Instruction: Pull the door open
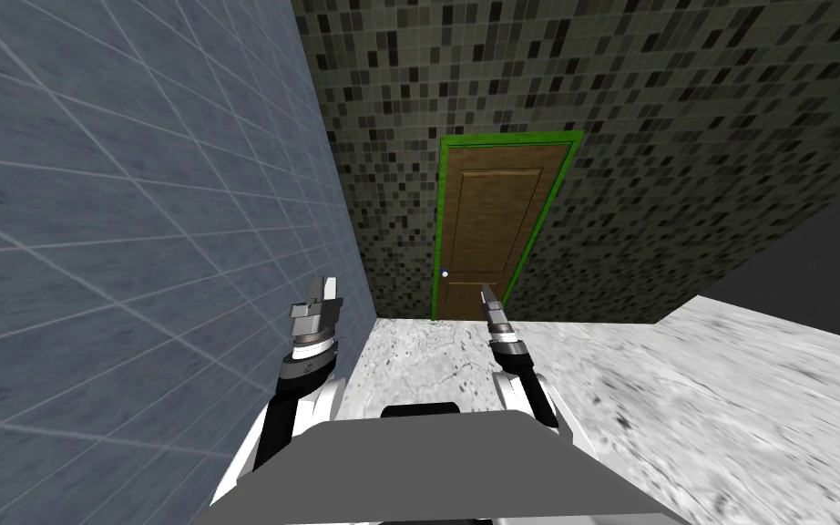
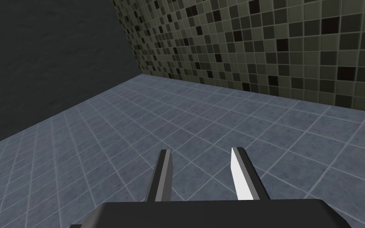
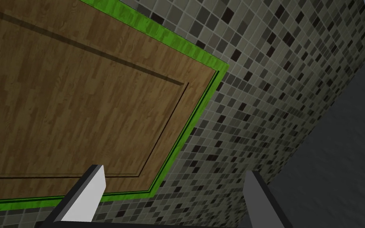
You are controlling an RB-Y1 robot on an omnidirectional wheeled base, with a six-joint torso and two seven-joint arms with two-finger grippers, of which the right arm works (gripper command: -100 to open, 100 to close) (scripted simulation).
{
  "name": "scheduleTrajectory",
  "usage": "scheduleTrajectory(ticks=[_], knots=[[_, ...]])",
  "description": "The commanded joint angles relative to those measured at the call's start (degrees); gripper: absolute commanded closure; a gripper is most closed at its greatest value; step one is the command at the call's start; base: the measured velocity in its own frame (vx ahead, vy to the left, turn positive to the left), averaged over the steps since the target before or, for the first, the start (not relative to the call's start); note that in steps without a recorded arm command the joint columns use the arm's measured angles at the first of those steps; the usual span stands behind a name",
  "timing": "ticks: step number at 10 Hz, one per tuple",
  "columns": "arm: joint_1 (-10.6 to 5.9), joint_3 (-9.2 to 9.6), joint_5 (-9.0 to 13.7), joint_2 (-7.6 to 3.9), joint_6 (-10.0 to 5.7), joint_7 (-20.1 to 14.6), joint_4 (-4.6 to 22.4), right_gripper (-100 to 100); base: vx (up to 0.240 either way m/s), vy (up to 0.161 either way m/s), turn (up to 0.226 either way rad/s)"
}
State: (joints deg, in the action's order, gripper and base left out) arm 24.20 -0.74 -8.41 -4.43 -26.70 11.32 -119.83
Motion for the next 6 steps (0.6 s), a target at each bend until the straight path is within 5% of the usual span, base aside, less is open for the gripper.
scheduleTrajectory(ticks=[1, 6], knots=[[-0.22, -0.92, -0.8, -0.34, -0.93, 2.1, 2.3, -100, 0.136, 0.012, -0.011], [-1.13, -2.73, -2.7, -0.70, -3.25, 6.5, 8.1, -100, 0.114, 0.011, -0.007]])
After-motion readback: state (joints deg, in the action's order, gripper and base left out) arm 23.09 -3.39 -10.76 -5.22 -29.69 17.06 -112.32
